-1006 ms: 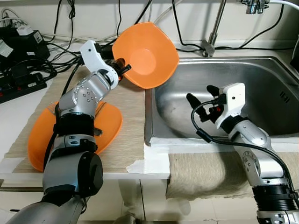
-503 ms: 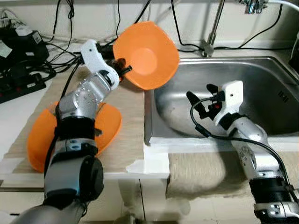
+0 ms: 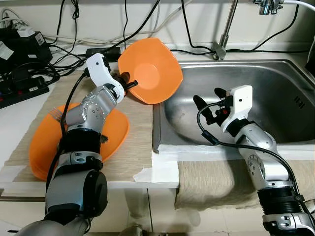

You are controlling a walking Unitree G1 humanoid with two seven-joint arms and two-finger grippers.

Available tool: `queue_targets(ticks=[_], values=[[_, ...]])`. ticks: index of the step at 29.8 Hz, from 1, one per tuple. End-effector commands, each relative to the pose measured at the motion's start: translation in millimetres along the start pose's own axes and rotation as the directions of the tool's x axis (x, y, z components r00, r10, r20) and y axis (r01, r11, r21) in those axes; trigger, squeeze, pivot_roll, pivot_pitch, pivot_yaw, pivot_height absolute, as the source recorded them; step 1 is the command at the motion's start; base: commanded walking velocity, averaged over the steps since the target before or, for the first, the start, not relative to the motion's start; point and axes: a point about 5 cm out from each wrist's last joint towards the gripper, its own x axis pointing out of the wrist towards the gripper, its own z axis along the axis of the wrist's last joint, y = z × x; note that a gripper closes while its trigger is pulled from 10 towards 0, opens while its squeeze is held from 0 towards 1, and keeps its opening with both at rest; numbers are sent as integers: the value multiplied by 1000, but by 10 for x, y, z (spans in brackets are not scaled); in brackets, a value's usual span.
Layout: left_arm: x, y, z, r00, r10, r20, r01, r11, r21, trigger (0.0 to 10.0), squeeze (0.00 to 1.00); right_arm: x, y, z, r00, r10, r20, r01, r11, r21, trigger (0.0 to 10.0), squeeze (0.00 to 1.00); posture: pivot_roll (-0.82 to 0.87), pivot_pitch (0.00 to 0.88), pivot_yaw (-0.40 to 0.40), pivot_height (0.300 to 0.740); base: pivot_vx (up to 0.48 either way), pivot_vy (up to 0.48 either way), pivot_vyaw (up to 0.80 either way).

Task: Kitchen organization

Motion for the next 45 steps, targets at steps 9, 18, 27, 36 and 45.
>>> queue_targets(ticks=[9, 18, 27, 36, 45], values=[[-12, -21, 101, 999, -5, 50, 6, 1000, -20, 0, 0, -4, -15, -2, 1000, -11, 4, 11, 1000, -8, 10000, 0, -16, 0, 43, 740, 0, 0, 0], [-11, -23, 96, 999, -2, 54, 3, 1000, -20, 0, 0, -8, -13, -9, 1000, -12, 2, 12, 1000, -9, 10000, 0, -18, 0, 41, 740, 0, 0, 0], [-9, -21, 94, 999, 0, 52, 2, 999, -32, 0, 0, -8, -21, -16, 1000, -14, -1, 14, 1000, -11, 10000, 0, -15, 0, 40, 740, 0, 0, 0], [-11, -4, 109, 998, 7, 64, -4, 999, -39, 0, 0, 4, -19, -21, 1000, -16, -1, 16, 1000, -8, 10000, 0, -12, 0, 40, 740, 0, 0, 0], [-23, -71, 191, 997, -13, 82, 19, 998, -67, 0, 0, 16, -21, -14, 1000, -17, 3, 17, 1000, -8, 10000, 0, -9, 0, 41, 740, 0, 0, 0]])
